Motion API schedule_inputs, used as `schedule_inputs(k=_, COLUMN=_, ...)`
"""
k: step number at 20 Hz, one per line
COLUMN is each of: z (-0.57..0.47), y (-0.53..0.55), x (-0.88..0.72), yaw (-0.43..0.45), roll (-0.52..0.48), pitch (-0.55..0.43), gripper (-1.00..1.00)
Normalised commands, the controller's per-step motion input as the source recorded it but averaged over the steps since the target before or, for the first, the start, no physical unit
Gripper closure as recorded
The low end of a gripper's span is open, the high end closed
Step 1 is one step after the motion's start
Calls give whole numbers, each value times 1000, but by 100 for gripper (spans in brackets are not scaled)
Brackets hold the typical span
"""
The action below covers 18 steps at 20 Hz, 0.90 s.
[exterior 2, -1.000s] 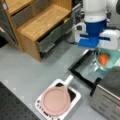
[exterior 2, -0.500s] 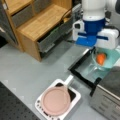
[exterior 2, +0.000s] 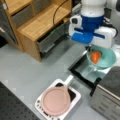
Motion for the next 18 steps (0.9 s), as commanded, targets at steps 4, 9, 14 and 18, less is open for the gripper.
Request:
schedule_inputs(k=4, z=266, y=-159, x=339, yaw=45, roll=-113, pitch=225, gripper=100)
schedule_inputs(k=9, z=307, y=-175, x=384, yaw=50, roll=-103, pitch=255, gripper=100)
schedule_inputs(k=14, z=349, y=-240, x=397, yaw=76, roll=-131, pitch=296, gripper=100)
schedule_inputs(k=18, z=342, y=-164, x=335, yaw=72, roll=-111, pitch=328, gripper=100)
